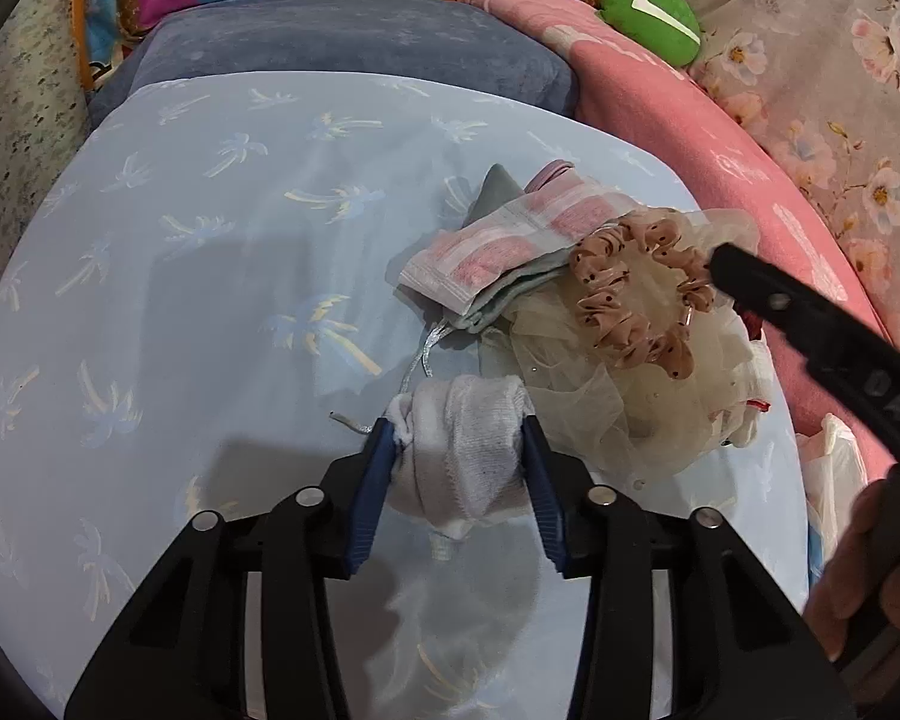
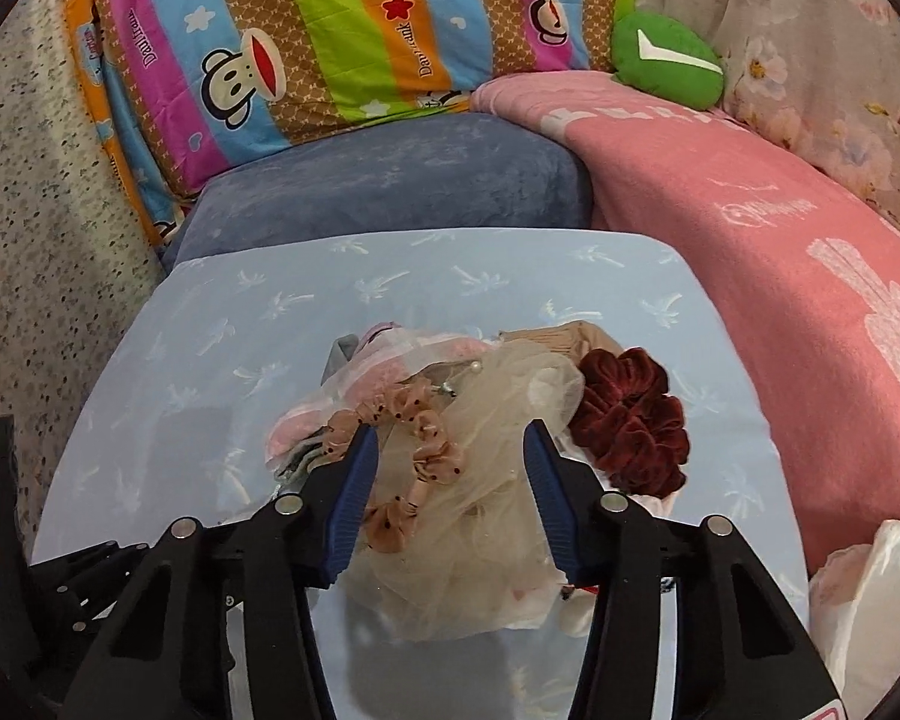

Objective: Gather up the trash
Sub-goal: 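Grasp the rolled grey sock with the left gripper while the right grasps the brown scrunchie, then carry the grey sock and brown scrunchie over the white trash bin with both grippers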

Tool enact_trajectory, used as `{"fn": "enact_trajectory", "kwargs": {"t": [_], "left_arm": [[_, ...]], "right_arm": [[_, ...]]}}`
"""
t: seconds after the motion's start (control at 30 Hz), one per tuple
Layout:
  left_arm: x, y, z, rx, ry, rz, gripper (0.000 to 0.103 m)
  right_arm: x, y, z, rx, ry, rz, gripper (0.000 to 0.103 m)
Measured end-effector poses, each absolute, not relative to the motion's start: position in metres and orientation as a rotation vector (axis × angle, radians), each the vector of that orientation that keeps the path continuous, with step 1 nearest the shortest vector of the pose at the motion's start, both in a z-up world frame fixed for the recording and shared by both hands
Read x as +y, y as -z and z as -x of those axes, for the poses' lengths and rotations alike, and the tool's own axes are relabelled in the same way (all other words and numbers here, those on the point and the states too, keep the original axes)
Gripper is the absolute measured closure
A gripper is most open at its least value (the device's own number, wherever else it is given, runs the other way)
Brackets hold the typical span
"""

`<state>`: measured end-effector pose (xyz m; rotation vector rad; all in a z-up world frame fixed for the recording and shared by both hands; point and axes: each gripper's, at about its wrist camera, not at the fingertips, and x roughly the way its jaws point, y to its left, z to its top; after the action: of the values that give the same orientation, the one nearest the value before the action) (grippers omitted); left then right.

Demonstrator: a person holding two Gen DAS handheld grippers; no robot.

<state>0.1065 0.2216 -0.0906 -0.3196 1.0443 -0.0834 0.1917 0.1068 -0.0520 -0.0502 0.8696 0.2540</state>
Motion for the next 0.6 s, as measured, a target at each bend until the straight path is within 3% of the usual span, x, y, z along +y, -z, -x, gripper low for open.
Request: {"fn": "enact_trajectory", "kwargs": {"t": [0.3,0.6], "left_arm": [[0.225,0.084,-0.111,1.041,0.113,0.337,0.071],[0.215,0.060,-0.111,1.000,0.138,0.309,0.071]], "right_arm": [[0.117,0.081,-0.204,0.944,-0.243,0.073,0.090],[0.102,0.049,-0.183,0.881,-0.240,0.031,0.093]]}}
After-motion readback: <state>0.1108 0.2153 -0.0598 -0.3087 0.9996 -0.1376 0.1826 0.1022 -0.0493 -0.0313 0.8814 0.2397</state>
